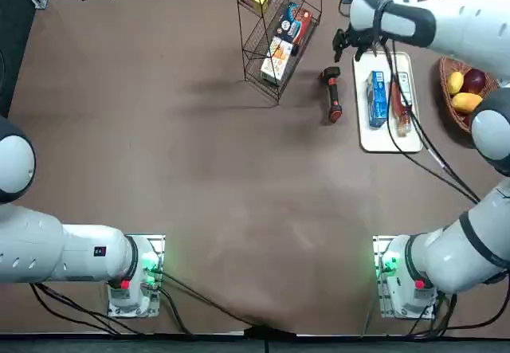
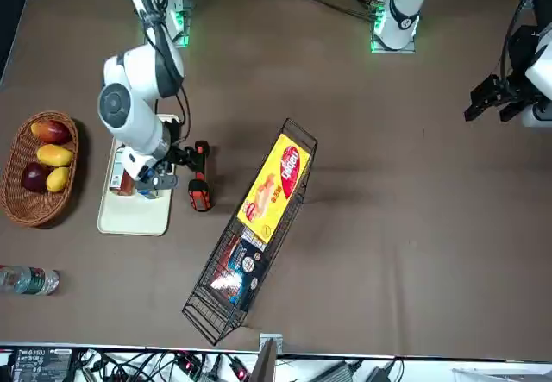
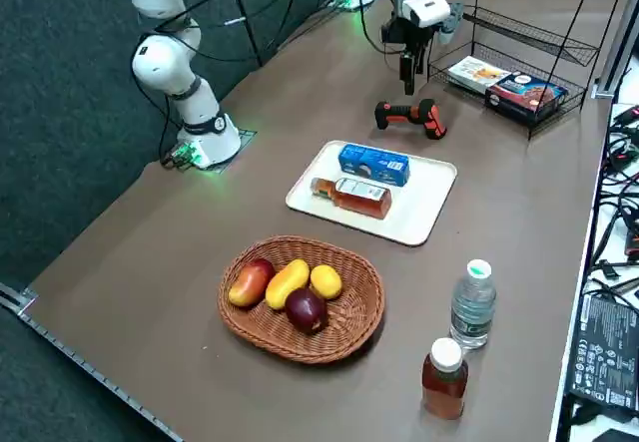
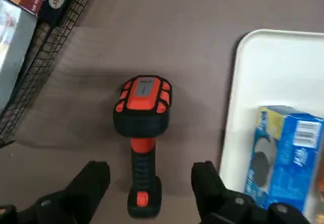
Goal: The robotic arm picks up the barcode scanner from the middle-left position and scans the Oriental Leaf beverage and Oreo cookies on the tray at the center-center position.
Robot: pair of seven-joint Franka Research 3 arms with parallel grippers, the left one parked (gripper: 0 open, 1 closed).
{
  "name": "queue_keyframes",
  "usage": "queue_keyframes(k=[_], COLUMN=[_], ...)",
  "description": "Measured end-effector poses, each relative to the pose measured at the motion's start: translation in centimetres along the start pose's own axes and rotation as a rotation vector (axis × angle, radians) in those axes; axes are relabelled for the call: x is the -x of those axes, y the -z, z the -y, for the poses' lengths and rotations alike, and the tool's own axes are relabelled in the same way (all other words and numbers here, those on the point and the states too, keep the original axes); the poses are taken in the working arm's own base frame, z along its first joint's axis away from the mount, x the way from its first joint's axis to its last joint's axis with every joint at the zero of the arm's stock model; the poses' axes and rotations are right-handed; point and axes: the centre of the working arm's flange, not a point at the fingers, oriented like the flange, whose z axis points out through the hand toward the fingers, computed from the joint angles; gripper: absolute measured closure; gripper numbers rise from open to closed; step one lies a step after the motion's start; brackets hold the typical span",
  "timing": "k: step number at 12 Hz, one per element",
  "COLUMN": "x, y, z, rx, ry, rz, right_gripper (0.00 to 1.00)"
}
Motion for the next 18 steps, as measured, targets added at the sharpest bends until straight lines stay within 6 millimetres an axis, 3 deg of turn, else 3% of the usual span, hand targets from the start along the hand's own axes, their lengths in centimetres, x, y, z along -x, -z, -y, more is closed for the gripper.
queue_keyframes(k=[4, 10, 12, 13, 18], x=[1.8, 3.6, 4.2, 4.2, 4.2], y=[-5.0, -7.3, -9.3, -9.8, -11.9], z=[0.1, 2.2, 2.2, 2.1, 1.9], rx=[0.001, -0.011, -0.017, -0.016, -0.01], ry=[-0.022, -0.063, -0.062, -0.063, -0.065], rz=[-0.029, -0.079, -0.112, -0.111, -0.109], right_gripper=[0.0, 0.0, 0.04, 0.11, 0.12])
